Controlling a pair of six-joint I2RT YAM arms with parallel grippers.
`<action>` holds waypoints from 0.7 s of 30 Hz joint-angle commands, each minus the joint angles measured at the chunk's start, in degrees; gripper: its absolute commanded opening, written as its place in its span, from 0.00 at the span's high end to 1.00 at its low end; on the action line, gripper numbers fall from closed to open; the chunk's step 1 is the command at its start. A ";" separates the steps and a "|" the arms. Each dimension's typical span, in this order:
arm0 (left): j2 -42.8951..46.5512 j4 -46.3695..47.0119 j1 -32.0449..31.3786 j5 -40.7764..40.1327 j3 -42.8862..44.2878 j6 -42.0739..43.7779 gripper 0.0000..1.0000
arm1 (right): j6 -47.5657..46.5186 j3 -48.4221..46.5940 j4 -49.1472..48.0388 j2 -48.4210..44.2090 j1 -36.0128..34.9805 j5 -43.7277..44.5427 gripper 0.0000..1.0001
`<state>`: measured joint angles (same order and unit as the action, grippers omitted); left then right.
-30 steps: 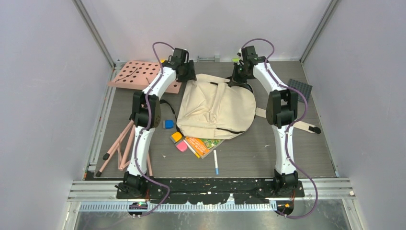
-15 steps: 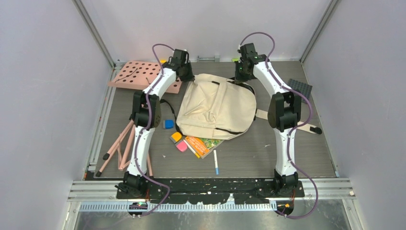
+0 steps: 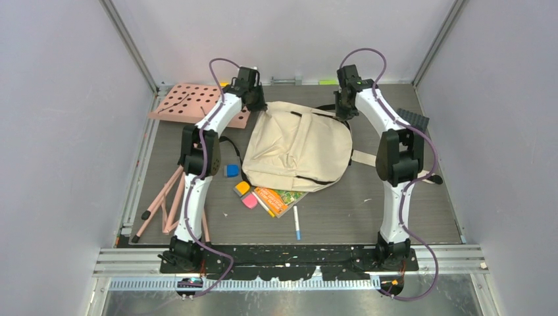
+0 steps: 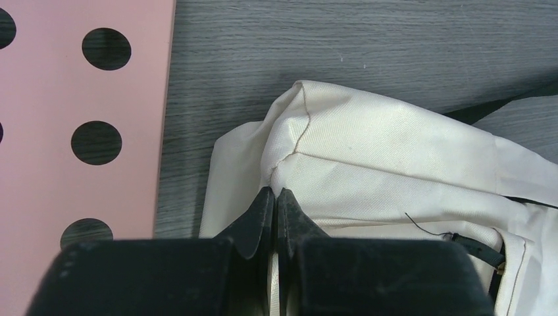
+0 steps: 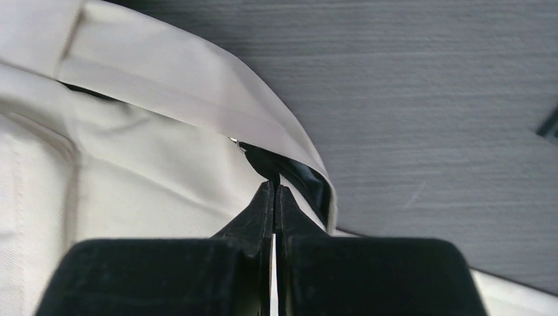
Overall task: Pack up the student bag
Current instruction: Zip the student bag at the center of the board.
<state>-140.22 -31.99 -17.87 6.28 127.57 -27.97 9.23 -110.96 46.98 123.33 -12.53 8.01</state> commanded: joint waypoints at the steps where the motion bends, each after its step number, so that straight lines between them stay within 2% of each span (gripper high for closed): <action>1: 4.60 -0.51 1.97 -4.93 0.21 2.83 1.00 | -0.19 4.22 0.19 -8.08 2.47 4.12 0.99; 10: 5.26 -1.81 2.40 -5.80 0.74 4.66 1.00 | 2.61 14.44 -0.02 -15.57 4.81 2.65 0.99; 14: 6.49 -1.58 2.31 -4.47 0.54 4.79 1.00 | 3.22 15.86 -0.32 -16.94 4.89 -2.25 0.99; 16: 7.94 -0.58 2.03 -3.06 -0.27 5.40 0.85 | 3.72 15.94 -1.21 -17.18 4.89 -5.49 0.99; 18: 9.73 1.47 1.45 -1.51 -1.75 6.72 0.57 | 4.64 15.79 -1.90 -17.24 4.97 -8.29 0.99; 19: 10.76 3.76 0.82 -0.67 -2.85 8.09 0.47 | 5.00 15.56 -2.07 -17.24 4.97 -10.04 0.99; 21: 12.85 7.27 -0.45 0.69 -5.05 10.45 0.34 | 6.09 15.32 -2.52 -17.17 4.98 -11.71 0.99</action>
<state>-136.14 -32.34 -17.50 5.45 124.75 -22.48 12.93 -95.02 45.87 110.08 -7.94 1.87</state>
